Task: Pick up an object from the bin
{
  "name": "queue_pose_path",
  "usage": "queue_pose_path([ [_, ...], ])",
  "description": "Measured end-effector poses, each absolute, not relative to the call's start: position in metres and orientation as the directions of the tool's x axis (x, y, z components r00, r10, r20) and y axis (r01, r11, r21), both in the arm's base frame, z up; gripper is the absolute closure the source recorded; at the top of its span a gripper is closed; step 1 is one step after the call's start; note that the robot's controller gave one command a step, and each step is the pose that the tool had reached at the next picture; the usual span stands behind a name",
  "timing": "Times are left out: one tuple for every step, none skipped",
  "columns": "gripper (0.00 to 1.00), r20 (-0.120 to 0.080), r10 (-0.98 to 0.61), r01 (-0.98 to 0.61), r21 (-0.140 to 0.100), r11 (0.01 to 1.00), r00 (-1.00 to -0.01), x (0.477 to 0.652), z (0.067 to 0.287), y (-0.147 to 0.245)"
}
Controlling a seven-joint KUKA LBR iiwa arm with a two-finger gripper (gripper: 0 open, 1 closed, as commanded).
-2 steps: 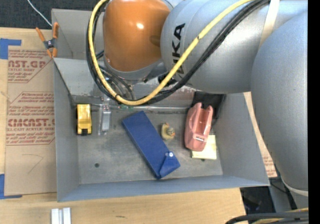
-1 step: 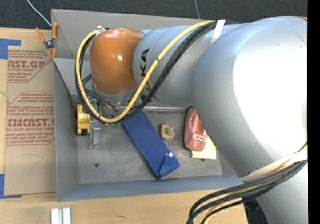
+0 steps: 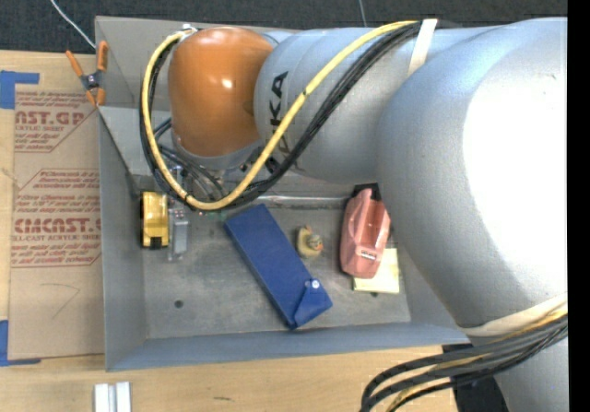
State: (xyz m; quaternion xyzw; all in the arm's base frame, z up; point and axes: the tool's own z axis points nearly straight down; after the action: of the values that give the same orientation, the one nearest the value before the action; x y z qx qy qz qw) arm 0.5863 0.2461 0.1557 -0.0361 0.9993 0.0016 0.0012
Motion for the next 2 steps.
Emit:
queue_pose_path([
  [0.0, -0.002, -0.396, -0.396, 0.003, 0.918, -0.918, 0.589, 0.126, 0.242],
  [0.0, -0.025, -0.455, -0.455, 0.005, 0.89, -0.89, 0.595, 0.076, 0.249],
])
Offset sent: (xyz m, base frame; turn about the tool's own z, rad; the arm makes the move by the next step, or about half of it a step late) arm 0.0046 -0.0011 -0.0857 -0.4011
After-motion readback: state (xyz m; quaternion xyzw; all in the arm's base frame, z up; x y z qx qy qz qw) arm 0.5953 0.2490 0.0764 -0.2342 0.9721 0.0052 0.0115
